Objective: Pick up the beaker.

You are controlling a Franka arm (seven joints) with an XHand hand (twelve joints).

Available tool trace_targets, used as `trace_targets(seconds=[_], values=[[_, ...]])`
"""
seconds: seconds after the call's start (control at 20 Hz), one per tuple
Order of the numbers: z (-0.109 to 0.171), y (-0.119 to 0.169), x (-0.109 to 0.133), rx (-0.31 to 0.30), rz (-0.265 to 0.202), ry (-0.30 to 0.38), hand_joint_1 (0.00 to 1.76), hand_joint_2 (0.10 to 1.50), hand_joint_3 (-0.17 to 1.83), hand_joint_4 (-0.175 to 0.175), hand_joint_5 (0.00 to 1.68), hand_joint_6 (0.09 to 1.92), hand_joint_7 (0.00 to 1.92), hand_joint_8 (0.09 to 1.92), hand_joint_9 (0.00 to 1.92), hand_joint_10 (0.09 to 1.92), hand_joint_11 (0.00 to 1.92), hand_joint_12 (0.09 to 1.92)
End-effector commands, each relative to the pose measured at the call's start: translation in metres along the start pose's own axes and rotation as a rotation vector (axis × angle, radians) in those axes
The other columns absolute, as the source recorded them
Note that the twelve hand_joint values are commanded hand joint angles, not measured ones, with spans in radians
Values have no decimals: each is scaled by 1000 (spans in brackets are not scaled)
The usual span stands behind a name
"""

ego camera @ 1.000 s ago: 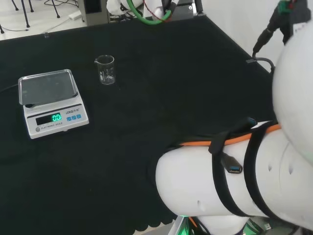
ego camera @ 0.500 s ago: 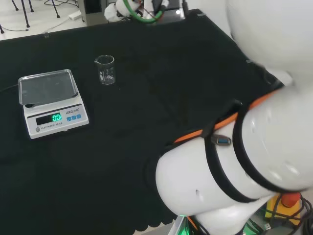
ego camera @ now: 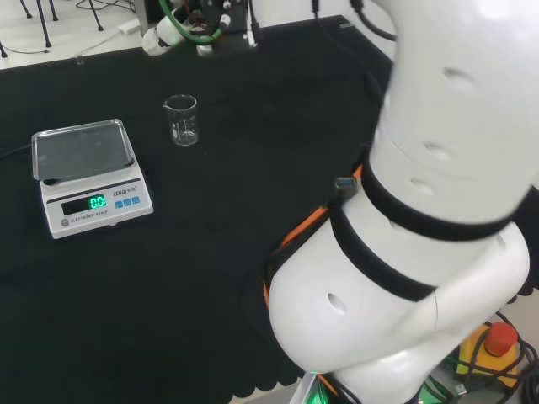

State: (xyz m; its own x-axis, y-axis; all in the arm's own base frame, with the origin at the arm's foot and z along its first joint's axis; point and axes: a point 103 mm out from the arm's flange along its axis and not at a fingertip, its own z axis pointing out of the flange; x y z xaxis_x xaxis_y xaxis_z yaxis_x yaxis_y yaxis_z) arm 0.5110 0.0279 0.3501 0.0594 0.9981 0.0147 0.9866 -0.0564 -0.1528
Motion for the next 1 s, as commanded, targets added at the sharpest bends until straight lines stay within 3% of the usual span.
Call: trace_targets(seconds=[0.05,0.5,1.0], values=[[38,111,1,-29,-1,22,561,712,181,3,266,87,249,675,358,809,62,1503],[98,172,-10,77,-17,20,545,704,148,15,171,87,133,662,273,839,0,1485],[155,185,-12,228,-13,-5,470,653,85,39,85,87,51,650,178,859,0,1406]])
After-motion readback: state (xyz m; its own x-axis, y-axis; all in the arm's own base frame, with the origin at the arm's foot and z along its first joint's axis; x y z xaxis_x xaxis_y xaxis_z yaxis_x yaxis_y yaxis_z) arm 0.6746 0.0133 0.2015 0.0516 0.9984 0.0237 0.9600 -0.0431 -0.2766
